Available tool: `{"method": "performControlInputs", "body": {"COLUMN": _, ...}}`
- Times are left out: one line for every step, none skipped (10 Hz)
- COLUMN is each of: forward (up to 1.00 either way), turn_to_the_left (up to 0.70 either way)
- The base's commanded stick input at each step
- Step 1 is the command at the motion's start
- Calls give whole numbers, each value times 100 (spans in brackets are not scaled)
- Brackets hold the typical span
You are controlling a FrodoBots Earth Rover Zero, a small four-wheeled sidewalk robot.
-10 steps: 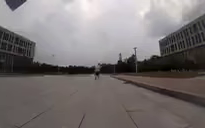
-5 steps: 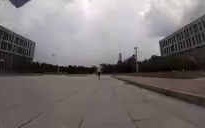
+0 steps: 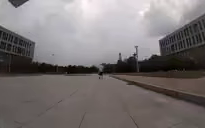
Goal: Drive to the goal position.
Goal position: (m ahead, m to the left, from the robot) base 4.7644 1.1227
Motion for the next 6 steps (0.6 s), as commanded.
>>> {"method": "performControlInputs", "body": {"forward": 70, "turn_to_the_left": 0}}
{"method": "performControlInputs", "body": {"forward": 70, "turn_to_the_left": 0}}
{"method": "performControlInputs", "body": {"forward": 70, "turn_to_the_left": 0}}
{"method": "performControlInputs", "body": {"forward": 70, "turn_to_the_left": 0}}
{"method": "performControlInputs", "body": {"forward": 70, "turn_to_the_left": 0}}
{"method": "performControlInputs", "body": {"forward": 70, "turn_to_the_left": 0}}
